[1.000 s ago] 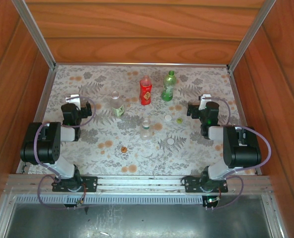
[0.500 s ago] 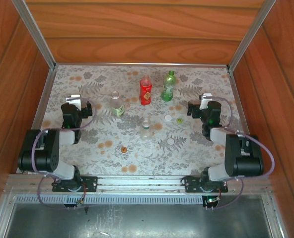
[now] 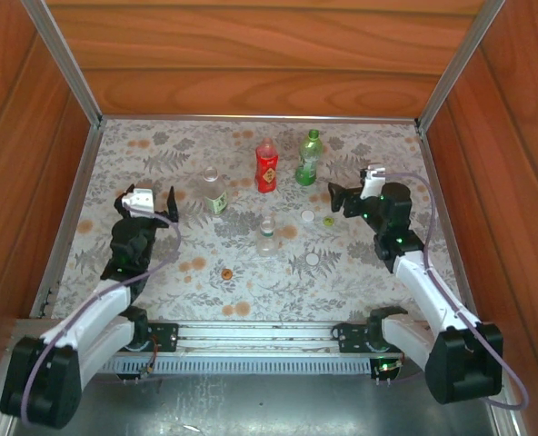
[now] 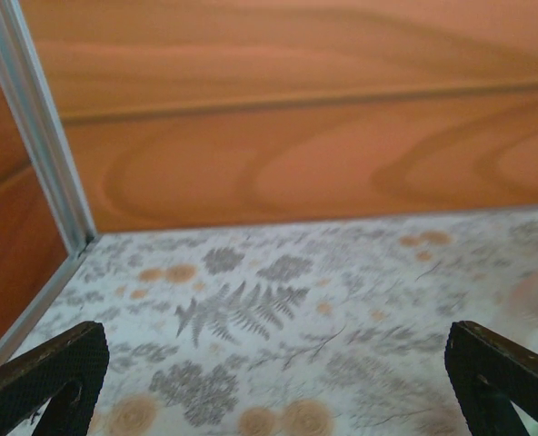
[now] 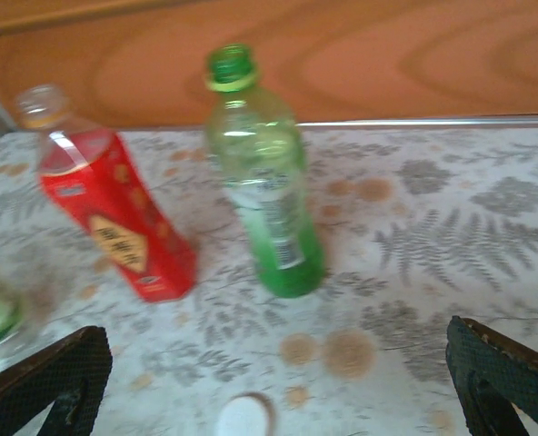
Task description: Screw on the bottle caps
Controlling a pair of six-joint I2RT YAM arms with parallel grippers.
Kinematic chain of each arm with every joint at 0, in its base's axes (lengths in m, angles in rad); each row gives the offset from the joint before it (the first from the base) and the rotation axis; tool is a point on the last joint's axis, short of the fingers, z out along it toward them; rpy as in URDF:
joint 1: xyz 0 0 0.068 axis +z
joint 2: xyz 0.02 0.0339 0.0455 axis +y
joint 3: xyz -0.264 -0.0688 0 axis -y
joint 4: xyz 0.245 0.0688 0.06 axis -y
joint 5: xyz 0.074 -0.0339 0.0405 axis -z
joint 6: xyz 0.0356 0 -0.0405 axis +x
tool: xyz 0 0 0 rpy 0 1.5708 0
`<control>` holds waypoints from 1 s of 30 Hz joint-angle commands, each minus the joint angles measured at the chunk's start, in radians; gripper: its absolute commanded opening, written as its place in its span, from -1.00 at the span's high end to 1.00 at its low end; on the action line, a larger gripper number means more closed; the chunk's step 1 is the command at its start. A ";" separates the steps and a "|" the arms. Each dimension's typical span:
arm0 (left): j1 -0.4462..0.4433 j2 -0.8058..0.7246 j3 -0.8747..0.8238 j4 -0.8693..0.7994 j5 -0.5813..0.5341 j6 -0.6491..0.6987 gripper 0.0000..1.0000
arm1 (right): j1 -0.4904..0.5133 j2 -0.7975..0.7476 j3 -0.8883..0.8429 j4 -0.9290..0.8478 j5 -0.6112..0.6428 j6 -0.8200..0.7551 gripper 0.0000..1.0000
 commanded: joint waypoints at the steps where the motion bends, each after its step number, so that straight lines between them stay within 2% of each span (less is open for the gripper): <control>1: -0.046 -0.107 -0.034 -0.086 -0.012 -0.038 -1.00 | 0.086 -0.041 0.045 -0.162 -0.021 0.007 -0.99; 3: -0.082 -0.163 -0.056 -0.095 0.001 -0.043 -1.00 | 0.150 -0.050 0.064 -0.201 0.001 -0.008 -0.99; 7: -0.230 -0.241 -0.082 -0.142 0.043 -0.016 -1.00 | 0.281 -0.037 0.143 -0.311 0.054 0.007 -0.99; 11: -0.302 -0.203 -0.074 -0.145 0.195 -0.045 -1.00 | 0.442 0.030 0.226 -0.384 0.153 0.012 -0.99; 15: -0.328 -0.114 -0.050 -0.141 0.269 -0.065 -1.00 | 0.581 0.146 0.307 -0.433 0.261 -0.010 -0.99; 21: -0.339 -0.013 -0.032 -0.075 0.377 -0.072 -1.00 | 0.649 0.296 0.377 -0.455 0.299 0.038 -0.95; 30: -0.396 0.104 -0.017 0.004 0.351 -0.069 -1.00 | 0.663 0.413 0.430 -0.467 0.274 0.067 -0.33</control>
